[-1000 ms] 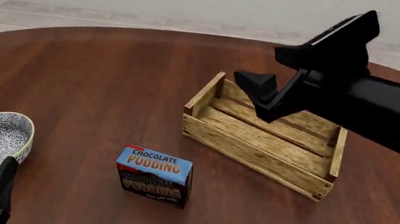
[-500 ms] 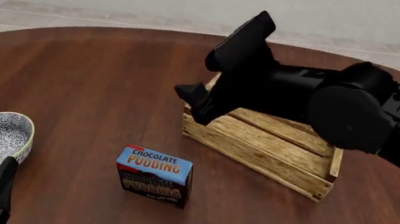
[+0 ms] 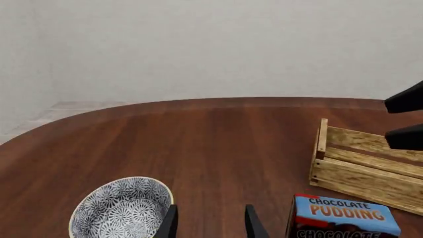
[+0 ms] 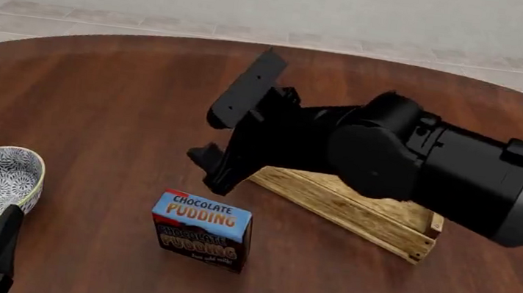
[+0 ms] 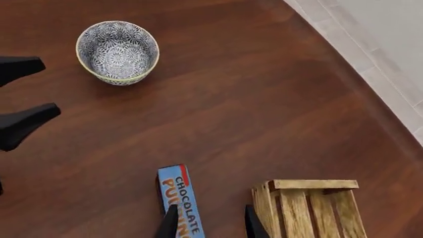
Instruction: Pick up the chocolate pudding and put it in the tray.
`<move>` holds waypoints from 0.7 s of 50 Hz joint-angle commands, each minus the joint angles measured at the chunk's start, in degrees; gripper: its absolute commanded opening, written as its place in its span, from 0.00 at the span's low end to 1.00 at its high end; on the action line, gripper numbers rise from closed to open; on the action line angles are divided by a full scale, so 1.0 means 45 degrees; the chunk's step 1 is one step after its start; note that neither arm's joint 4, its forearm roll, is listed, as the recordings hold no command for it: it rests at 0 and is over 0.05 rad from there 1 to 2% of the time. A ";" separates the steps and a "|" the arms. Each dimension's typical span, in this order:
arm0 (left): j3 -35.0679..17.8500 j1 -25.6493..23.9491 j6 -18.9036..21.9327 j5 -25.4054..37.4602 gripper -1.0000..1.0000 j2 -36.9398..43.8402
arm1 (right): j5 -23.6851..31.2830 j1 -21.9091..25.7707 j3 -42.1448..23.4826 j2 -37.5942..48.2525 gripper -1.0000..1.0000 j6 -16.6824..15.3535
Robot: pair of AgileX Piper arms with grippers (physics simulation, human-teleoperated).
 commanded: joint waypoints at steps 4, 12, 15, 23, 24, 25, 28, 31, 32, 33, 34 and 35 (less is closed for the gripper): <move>0.0000 0.0000 0.0000 0.0000 1.00 0.0000 | 0.0182 0.0958 0.0309 0.0195 1.00 -0.0637; 0.0000 0.0000 0.0000 0.0000 1.00 0.0000 | 0.0449 0.1033 0.0268 0.0273 1.00 -0.0795; 0.0000 0.0000 0.0000 0.0000 1.00 0.0000 | 0.0521 0.0992 0.0268 0.0228 1.00 -0.0924; 0.0000 0.0000 0.0000 0.0000 1.00 0.0000 | 0.0824 0.0772 0.0465 0.0099 1.00 -0.1287; 0.0000 0.0000 0.0000 0.0000 1.00 0.0000 | 0.0894 0.0821 0.0560 0.0057 1.00 -0.1390; 0.0000 0.0000 0.0000 0.0000 1.00 0.0000 | 0.0879 0.0701 0.0617 0.0036 1.00 -0.1535; 0.0000 0.0000 0.0000 0.0000 1.00 0.0000 | 0.1002 0.0547 0.0649 0.0021 1.00 -0.1649; 0.0000 0.0000 0.0000 0.0000 1.00 0.0000 | 0.1090 0.0437 0.0685 -0.0010 1.00 -0.1807; 0.0000 0.0000 0.0000 0.0000 1.00 0.0000 | 0.1112 0.0408 0.0750 -0.0024 1.00 -0.1934; 0.0000 0.0000 0.0000 0.0000 1.00 0.0000 | 0.1112 0.0408 0.0751 -0.0024 1.00 -0.1934; 0.0000 0.0000 0.0000 0.0000 1.00 0.0000 | 0.1116 0.0394 0.0768 -0.0033 1.00 -0.1938; 0.0000 0.0000 0.0000 0.0000 1.00 0.0000 | 0.1154 0.0408 0.0761 -0.0045 1.00 -0.1918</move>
